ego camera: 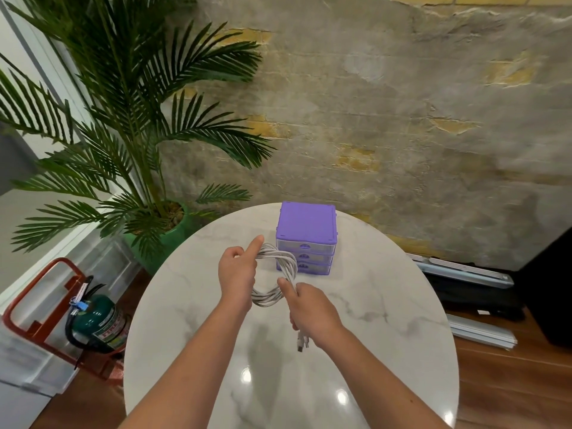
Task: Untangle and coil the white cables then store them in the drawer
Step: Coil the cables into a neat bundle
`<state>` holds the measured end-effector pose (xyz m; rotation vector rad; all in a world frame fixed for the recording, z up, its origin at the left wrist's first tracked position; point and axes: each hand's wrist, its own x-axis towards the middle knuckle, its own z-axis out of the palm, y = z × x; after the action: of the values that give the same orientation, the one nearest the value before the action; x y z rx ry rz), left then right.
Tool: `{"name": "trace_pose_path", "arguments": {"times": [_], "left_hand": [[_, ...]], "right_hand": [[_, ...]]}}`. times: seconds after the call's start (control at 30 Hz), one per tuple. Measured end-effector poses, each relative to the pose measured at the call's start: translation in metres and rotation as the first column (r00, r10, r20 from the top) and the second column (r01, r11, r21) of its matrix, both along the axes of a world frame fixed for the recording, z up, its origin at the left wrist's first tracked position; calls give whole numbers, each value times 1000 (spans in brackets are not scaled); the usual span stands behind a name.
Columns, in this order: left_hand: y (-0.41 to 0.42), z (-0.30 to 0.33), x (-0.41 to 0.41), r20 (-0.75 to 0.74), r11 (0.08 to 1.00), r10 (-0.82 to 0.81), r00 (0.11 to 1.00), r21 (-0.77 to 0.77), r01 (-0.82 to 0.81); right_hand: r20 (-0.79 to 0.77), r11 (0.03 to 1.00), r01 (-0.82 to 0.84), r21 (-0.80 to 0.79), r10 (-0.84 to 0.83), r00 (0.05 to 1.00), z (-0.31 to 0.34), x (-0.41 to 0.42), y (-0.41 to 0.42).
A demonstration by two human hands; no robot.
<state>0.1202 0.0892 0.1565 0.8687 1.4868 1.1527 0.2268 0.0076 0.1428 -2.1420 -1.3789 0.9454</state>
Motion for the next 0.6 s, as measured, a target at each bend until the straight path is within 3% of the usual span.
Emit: {"name": "trace_pose_path", "arguments": {"times": [0.2,0.33,0.47,0.53,0.6], "left_hand": [[4,10,8,-36,990,119,992,74,-116],[11,14,5,180,994,97,979,28,-104],[6,19,-1,414,989,-125,902,-24,148],[6,21,-8,510,923,-288,811,-77,376],[6,25,-14,492,846,-409,768,-111,521]], "right_hand": [[236,982,-92,167,51,970,-2,-23,-13],[333,973,-94,211,19,943,-12,-9,-17],[166,956,11,292,-62,984,-13,8,-10],[109,950,61,307,-99,989,-10,12,-7],[132,950,65,306,-110,985,-8,16,-6]]}}
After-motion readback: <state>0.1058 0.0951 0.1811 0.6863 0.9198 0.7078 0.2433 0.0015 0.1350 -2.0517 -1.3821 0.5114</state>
